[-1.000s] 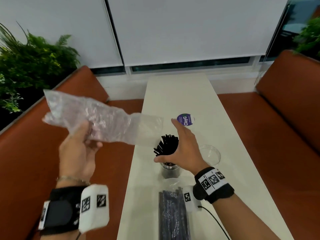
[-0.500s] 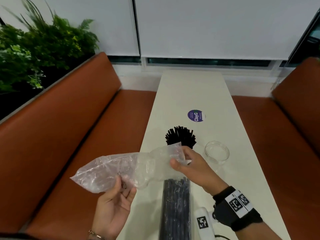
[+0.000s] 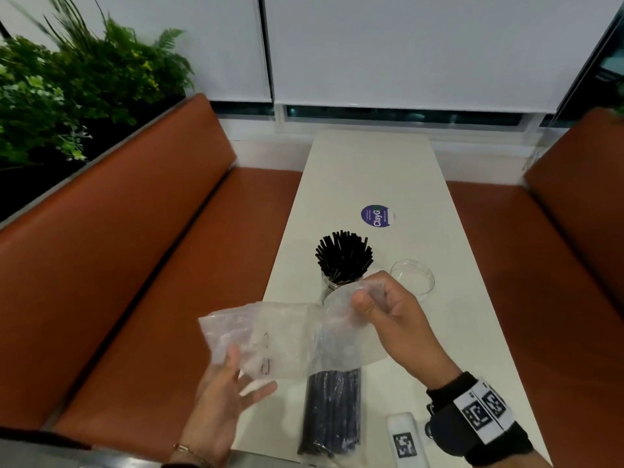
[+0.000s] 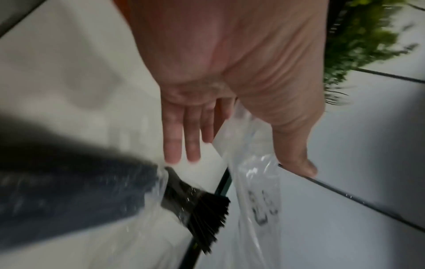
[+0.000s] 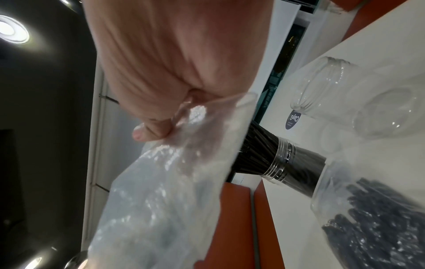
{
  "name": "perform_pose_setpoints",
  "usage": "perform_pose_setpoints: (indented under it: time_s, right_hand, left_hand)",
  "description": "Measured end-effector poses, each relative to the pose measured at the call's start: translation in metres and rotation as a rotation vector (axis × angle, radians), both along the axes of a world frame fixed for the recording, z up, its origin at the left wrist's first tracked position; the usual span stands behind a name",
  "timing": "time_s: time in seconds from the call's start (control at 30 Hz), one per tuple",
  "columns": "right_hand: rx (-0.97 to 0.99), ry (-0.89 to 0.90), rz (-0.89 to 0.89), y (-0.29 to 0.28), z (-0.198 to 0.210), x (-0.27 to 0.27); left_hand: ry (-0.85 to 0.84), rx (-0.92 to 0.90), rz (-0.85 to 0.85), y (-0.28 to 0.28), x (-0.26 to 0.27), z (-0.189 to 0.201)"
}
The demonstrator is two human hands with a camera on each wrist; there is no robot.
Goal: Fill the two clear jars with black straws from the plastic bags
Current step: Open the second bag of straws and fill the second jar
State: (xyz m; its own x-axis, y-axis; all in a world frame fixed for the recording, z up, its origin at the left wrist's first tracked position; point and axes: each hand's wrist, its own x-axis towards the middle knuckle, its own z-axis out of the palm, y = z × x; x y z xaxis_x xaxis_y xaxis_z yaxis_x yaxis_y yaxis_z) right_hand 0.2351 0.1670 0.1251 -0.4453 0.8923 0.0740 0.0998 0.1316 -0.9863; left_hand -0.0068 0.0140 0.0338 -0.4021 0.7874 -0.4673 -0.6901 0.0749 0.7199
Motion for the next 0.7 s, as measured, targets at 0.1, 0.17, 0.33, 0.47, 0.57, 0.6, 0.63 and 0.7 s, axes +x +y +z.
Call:
perform_pose_setpoints:
  time_s: [0.1, 0.17, 0.33, 0.47, 0.57, 0.6, 0.63, 0.7]
  right_hand:
    - [-0.004, -0.032, -0.018, -0.007, 0.002, 0.006]
    - [-0.01, -0.047, -0.021, -0.012, 0.003, 0.007]
    - [0.026, -0.076, 0.035, -0.019, 0.011, 0.011]
    - [0.044, -0.111, 0.016, -0.013, 0.017, 0.025]
    - [0.102, -0.219, -0.104, -0.006, 0.014, 0.037]
    - [0.119, -0.258, -0.13, -0.005, 0.009, 0.039]
    - [0.125, -0.288, -0.159, -0.005, 0.004, 0.041]
    - [0.112, -0.339, -0.198, -0.005, -0.007, 0.04]
  left_hand:
    - [0.247, -0.062, 0.002, -0.002, -0.006, 0.006]
    - [0.299, -0.161, -0.068, 0.003, -0.001, 0.006]
    - [0.157, -0.31, -0.307, 0.01, 0.026, -0.013]
    - [0.081, -0.263, -0.222, 0.009, 0.041, -0.024]
    - [0.212, -0.334, -0.054, 0.004, 0.042, -0.032]
    - [0.35, -0.374, 0.01, 0.002, 0.041, -0.032]
    - [0.513, -0.415, 0.064, -0.003, 0.041, -0.032]
    - [0.717, -0.487, 0.136, -0.012, 0.037, -0.032]
